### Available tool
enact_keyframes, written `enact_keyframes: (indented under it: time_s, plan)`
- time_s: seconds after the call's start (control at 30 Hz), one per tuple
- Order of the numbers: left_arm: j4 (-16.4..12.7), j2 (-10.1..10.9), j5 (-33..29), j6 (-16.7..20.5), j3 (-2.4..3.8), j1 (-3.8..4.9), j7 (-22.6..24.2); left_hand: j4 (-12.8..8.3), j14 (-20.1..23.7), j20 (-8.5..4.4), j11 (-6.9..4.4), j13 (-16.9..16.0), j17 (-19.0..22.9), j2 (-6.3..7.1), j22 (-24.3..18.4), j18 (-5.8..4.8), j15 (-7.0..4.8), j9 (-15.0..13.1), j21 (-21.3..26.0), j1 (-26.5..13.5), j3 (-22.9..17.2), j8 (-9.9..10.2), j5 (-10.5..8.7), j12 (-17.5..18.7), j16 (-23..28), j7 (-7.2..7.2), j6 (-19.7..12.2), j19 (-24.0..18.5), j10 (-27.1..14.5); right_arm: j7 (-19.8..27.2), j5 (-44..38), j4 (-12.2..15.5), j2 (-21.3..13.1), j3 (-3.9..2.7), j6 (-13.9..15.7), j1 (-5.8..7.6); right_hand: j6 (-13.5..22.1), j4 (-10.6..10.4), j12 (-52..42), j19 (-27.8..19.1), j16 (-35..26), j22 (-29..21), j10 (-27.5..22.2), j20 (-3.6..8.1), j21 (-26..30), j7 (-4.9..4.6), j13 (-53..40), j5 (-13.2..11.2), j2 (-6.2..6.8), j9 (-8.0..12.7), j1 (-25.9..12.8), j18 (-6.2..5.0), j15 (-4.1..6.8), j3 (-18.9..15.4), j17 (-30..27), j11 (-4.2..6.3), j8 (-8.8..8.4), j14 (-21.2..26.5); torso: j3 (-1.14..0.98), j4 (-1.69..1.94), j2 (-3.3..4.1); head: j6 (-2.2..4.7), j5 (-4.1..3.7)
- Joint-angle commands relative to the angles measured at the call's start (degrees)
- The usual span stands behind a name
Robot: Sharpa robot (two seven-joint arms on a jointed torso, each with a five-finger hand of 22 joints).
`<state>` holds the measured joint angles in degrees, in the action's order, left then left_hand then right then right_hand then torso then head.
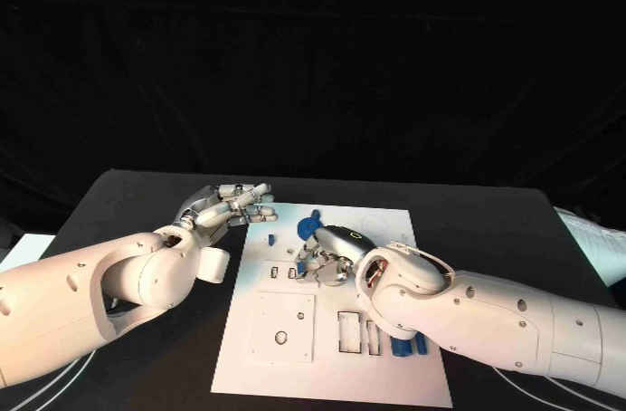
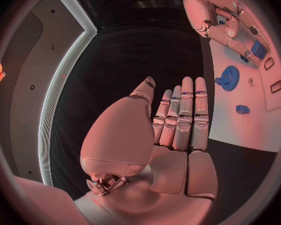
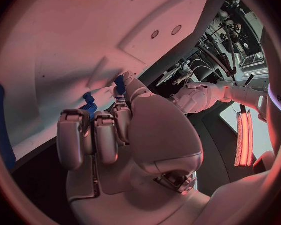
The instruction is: Assemble the parts on the task board
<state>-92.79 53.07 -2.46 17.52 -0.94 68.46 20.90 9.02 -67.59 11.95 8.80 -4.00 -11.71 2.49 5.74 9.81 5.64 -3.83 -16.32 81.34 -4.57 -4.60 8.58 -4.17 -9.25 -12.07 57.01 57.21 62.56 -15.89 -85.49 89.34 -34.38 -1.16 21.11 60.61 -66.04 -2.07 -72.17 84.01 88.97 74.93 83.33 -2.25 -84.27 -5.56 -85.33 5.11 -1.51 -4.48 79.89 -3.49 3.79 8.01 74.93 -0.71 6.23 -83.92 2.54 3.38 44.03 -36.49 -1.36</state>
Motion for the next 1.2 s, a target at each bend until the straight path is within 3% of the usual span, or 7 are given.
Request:
enact_keyframes:
  time_s: [0.03, 0.33, 0.67, 1.0, 1.2]
  plan:
    - [-0.1, -0.1, -0.1, -1.2, 0.03, 0.03, 0.7, -0.2, 0.0, 0.19, 0.26, 0.1, -0.1, -0.46, -0.1, 0.69, 0.25, 0.0, 0.2, 0.0, 0.0, 0.3, -0.16, 0.2, 0.2, -0.35, 0.0, 0.3, -0.1, -2.5, -1.8, -0.3, 0.5, 0.08, -1.6, -0.19, -1.6, 0.0, 0.0, 0.2, -0.3, 1.4, 0.6, 0.26, 0.3, 1.21, 6.1, 0.3, -0.40, -0.9, -0.7, 0.63, 0.31, 0.2, 12.9, 0.99, 0.31, -5.6, 0.03, -0.01, -0.03, -0.08, 0.20]
    - [-0.3, 0.0, -0.1, -1.2, 0.03, 0.04, 0.7, -0.3, 0.0, 0.20, 0.28, 0.1, -0.1, -0.47, -0.1, 0.69, 0.26, 0.0, 0.2, -0.1, 0.0, 0.3, -0.17, 0.3, 0.3, -0.38, 0.0, 0.3, -0.1, -3.3, -2.5, -0.7, 0.9, 0.21, -2.2, -0.33, -1.6, -0.1, 0.0, 0.2, -0.3, 1.4, 0.7, 0.23, 0.4, 1.17, 6.0, 0.4, -0.24, -0.8, -1.1, 0.63, 0.28, 0.1, 12.9, 0.95, 0.26, -5.6, -0.08, -0.14, 0.03, -0.18, 0.41]
    - [-0.3, 0.0, -0.1, -1.3, 0.03, 0.04, 0.6, -0.3, 0.0, 0.20, 0.28, 0.1, -0.1, -0.47, -0.1, 0.69, 0.26, 0.0, 0.2, -0.1, 0.0, 0.3, -0.17, 0.3, 0.3, -0.38, 0.0, 0.3, -0.1, -3.8, -4.6, -0.5, 0.8, 0.23, -3.4, -0.39, -1.4, -0.1, 0.3, 0.2, -0.4, 1.2, 0.5, 0.16, 0.5, 1.01, 6.2, 0.3, 0.60, -0.8, -1.7, 0.59, 0.19, 0.0, 12.7, 0.84, -0.01, -5.5, -0.07, 0.03, 0.00, -0.37, 0.46]
    - [-0.3, 0.0, -0.1, -1.4, 0.03, 0.04, 0.5, -0.3, 0.0, 0.20, 0.28, 0.1, -0.1, -0.47, -0.1, 0.69, 0.26, 0.0, 0.2, -0.1, 0.0, 0.3, -0.17, 0.3, 0.3, -0.38, 0.0, 0.3, -0.1, -4.9, -6.7, -0.4, 0.7, 0.29, -5.5, -0.40, 2.1, -0.4, 5.1, -0.5, -0.8, -0.3, -1.6, -0.60, 1.3, -0.64, 8.8, -0.4, 2.99, 0.1, -3.4, 0.31, -0.83, -0.6, 12.1, -0.48, -2.28, -5.4, -0.03, 0.00, -0.02, -0.57, 0.57]
    - [-0.3, 0.0, -0.1, -1.4, 0.02, 0.04, 0.5, -0.3, 0.0, 0.20, 0.28, 0.1, -0.1, -0.47, -0.1, 0.69, 0.26, 0.0, 0.2, -0.1, 0.0, 0.3, -0.17, 0.3, 0.3, -0.38, 0.0, 0.3, -0.1, -5.4, -7.6, -0.3, 0.5, 0.32, -5.6, -0.42, 3.4, -0.4, 7.5, -0.6, -0.8, -0.5, -2.8, -1.05, 1.5, -1.19, 10.3, -0.3, 3.93, 0.4, -3.6, 0.27, -1.28, -0.7, 12.1, -0.97, -2.64, -5.4, -0.02, -0.03, -0.03, -0.59, 0.57]
